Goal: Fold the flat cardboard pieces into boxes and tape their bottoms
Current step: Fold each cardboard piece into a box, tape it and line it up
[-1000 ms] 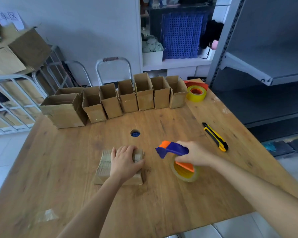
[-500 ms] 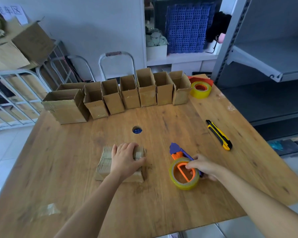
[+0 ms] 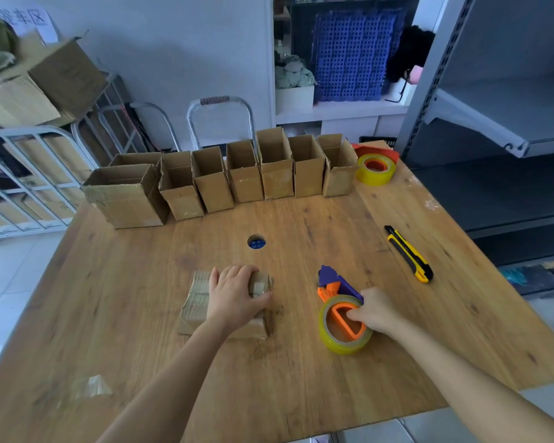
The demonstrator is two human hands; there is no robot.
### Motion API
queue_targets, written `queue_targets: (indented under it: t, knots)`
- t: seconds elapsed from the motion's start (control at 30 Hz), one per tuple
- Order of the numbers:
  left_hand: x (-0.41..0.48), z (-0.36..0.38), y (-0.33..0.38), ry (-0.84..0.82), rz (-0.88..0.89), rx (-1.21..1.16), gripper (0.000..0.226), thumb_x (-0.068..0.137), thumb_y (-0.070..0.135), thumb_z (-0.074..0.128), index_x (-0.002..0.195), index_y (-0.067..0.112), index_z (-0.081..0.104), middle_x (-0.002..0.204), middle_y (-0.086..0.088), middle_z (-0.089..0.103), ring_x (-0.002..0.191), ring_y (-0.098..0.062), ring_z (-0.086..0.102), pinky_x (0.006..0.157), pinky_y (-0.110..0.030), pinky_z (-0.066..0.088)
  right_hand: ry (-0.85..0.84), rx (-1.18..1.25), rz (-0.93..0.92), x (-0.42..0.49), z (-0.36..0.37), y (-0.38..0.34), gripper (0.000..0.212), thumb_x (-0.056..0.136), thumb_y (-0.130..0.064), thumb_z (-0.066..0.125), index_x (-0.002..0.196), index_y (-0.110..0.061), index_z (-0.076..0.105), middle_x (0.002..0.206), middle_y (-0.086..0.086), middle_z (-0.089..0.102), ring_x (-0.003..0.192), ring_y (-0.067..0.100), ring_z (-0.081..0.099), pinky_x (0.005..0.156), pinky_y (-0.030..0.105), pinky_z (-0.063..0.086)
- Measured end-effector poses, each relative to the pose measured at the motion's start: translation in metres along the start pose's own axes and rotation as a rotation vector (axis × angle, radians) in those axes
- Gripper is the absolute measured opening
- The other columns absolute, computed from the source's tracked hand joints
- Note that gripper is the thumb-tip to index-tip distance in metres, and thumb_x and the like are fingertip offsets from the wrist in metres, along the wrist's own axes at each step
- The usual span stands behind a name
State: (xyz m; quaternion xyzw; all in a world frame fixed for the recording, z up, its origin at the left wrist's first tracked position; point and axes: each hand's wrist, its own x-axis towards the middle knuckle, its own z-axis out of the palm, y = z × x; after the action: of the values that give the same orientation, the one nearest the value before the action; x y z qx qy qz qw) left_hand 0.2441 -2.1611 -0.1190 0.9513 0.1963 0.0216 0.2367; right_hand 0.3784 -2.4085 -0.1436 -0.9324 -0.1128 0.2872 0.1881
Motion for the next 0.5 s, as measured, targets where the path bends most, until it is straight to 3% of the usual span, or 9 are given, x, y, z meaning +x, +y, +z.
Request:
queue_targets:
  t: [0.07,0.13,0.23,0.3,0.37,0.43,0.5]
  knots:
    - [0.001,-0.002,0.0,-0.019,-0.007,-0.03,0.05,0.087,0.054,0.056,0.129,0.028,0.049,0.124,0.011,0.051,0.128,-0.012,0.037,0.118,-0.043,0.0,0.144,-0.172,-0.051,-0.015,-0.004,-0.017,0.039,0.085,-0.029,0.069,0.118,-0.01,0.061,0.129,0.013,0.054,0.119,0.028,0.054,0.098,0.036,0.046]
    - [0.002,-0.008,0.003,-0.027,-0.049,-0.134,0.041,0.096,0.044,0.048,0.132,0.024,0.051,0.131,0.007,0.052,0.132,-0.012,0.036,0.118,-0.041,-0.002,0.297,-0.012,-0.231,-0.039,-0.004,-0.048,0.042,0.097,-0.017,0.055,0.137,-0.006,0.051,0.138,0.011,0.048,0.127,0.025,0.046,0.104,0.028,0.037]
    - [-0.001,-0.02,0.008,-0.044,-0.152,-0.432,0.039,0.104,0.027,0.031,0.137,0.019,0.051,0.137,0.002,0.052,0.132,-0.007,0.03,0.117,-0.036,-0.005,0.252,0.23,-0.401,-0.063,0.007,-0.101,0.038,0.099,-0.005,0.044,0.135,-0.007,0.055,0.133,0.008,0.058,0.121,0.021,0.055,0.099,0.022,0.039]
    - [-0.005,-0.021,0.006,-0.061,-0.186,-0.526,0.039,0.105,0.025,0.028,0.137,0.021,0.05,0.139,0.003,0.051,0.136,-0.009,0.024,0.118,-0.036,-0.005,0.113,0.303,-0.348,-0.065,0.021,-0.127,0.031,0.098,-0.005,0.044,0.121,-0.004,0.065,0.12,0.009,0.066,0.111,0.023,0.061,0.094,0.03,0.049]
    - [-0.007,-0.019,0.002,-0.076,-0.197,-0.558,0.039,0.105,0.025,0.028,0.136,0.023,0.052,0.139,0.005,0.051,0.142,-0.014,0.017,0.12,-0.038,-0.003,0.05,0.308,-0.263,-0.062,0.034,-0.146,0.024,0.096,-0.01,0.046,0.099,-0.004,0.07,0.098,0.01,0.07,0.092,0.025,0.065,0.077,0.035,0.053]
    - [-0.007,-0.02,-0.002,-0.06,-0.232,-0.639,0.037,0.103,0.026,0.031,0.13,0.03,0.056,0.132,0.012,0.054,0.142,-0.017,0.022,0.12,-0.041,0.01,0.055,0.278,-0.207,-0.057,0.047,-0.154,0.02,0.096,-0.015,0.05,0.094,-0.007,0.068,0.091,0.007,0.067,0.084,0.023,0.064,0.068,0.034,0.052]
    - [-0.008,-0.023,-0.005,-0.012,-0.265,-0.766,0.035,0.101,0.024,0.035,0.123,0.037,0.059,0.126,0.016,0.057,0.13,-0.013,0.04,0.107,-0.034,0.035,0.083,0.276,-0.162,-0.054,0.057,-0.156,0.02,0.096,-0.022,0.053,0.096,-0.009,0.068,0.091,0.005,0.068,0.083,0.021,0.065,0.064,0.029,0.051]
